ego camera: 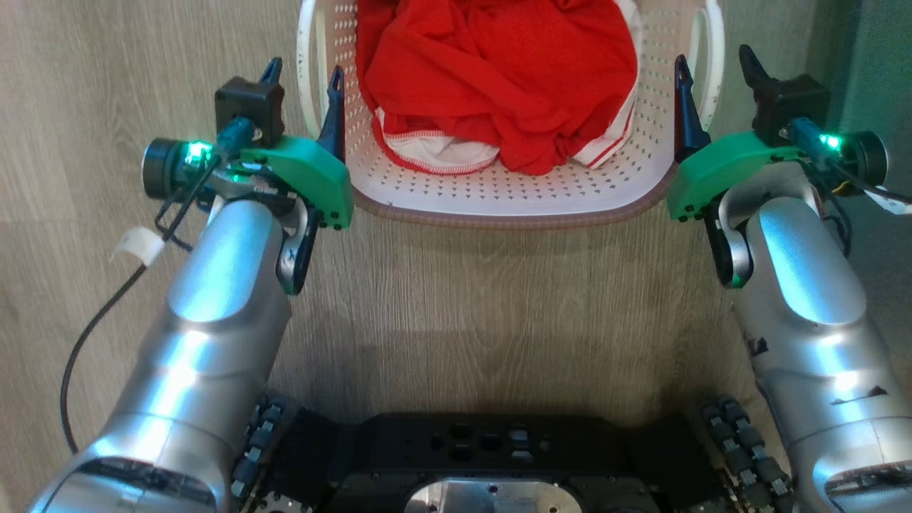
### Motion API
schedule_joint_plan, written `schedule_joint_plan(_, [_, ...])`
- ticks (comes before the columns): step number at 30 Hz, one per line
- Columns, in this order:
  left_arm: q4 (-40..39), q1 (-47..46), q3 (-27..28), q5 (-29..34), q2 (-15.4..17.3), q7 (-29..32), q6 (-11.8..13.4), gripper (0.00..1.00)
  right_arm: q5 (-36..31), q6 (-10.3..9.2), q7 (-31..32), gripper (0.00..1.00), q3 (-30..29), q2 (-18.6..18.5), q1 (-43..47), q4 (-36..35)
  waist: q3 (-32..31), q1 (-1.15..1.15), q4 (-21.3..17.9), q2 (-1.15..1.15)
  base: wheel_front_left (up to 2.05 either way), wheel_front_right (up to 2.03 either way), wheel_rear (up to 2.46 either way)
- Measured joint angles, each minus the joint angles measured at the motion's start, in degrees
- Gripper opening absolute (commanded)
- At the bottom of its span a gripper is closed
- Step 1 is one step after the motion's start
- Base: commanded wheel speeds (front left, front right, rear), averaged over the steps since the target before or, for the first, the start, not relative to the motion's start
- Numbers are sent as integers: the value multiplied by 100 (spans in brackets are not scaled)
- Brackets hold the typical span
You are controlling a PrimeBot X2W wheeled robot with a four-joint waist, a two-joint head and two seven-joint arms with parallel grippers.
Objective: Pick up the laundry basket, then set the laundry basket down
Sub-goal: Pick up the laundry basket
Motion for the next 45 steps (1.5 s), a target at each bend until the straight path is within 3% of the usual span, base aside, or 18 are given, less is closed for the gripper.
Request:
schedule_joint_plan(21, [571, -706, -569, -209, -15, -7, 149, 100, 203, 0, 0, 100, 208, -32, -385, 230, 541, -1, 101, 0, 0, 0, 0])
schedule_joint_plan(22, [576, -724, -591, -232, -16, -7, 164, 98, 203, 0, 0, 100, 209, -33, -407, 233, 554, -1, 104, 0, 0, 0, 0])
schedule_joint_plan(25, [599, -787, -654, -289, -16, -7, 193, 79, 204, 0, 0, 100, 219, -34, -414, 274, 584, -1, 110, 0, 0, 0, 0])
schedule_joint_plan(26, [603, -796, -695, -315, -16, -7, 196, 66, 204, 0, 0, 100, 223, -34, -414, 299, 591, -1, 112, 0, 0, 0, 0])
schedule_joint_plan(27, [604, -797, -734, -335, -16, -7, 198, 48, 204, 0, 0, 94, 225, -34, -415, 320, 596, -1, 115, 0, 0, 0, 0])
schedule_joint_plan(29, [605, -798, -769, -377, -25, -7, 198, 29, 205, 0, 0, 64, 233, -34, -425, 361, 606, -1, 119, 0, 0, 0, 0])
schedule_joint_plan(30, [608, -801, -786, -388, -35, -8, 197, 11, 205, 0, 0, 49, 236, -34, -437, 389, 608, -1, 119, 0, 0, 0, 0])
schedule_joint_plan(31, [609, -804, -790, -432, -45, -12, 199, 0, 207, 0, 0, 45, 240, -34, -453, 406, 609, -1, 118, 0, 0, 0, 0])
schedule_joint_plan(32, [612, -822, -803, -471, -45, -13, 198, 0, 215, 0, 0, 37, 255, -31, -480, 427, 608, -1, 119, 0, 0, 0, 0])
schedule_joint_plan(33, [630, -845, -832, -492, -45, -8, 198, 0, 230, 0, 0, 13, 260, -27, -515, 454, 606, -1, 120, 0, 0, 0, 0])
schedule_joint_plan(34, [646, -856, -875, -527, -48, -7, 198, 0, 261, 0, 0, 0, 259, -26, -540, 467, 602, -1, 123, 0, 0, 0, 0])
schedule_joint_plan(45, [669, -841, -1112, -848, -54, -5, 293, 0, 366, 0, 0, 0, 260, -23, -633, 706, 473, -1, 127, 0, 0, 0, 0])
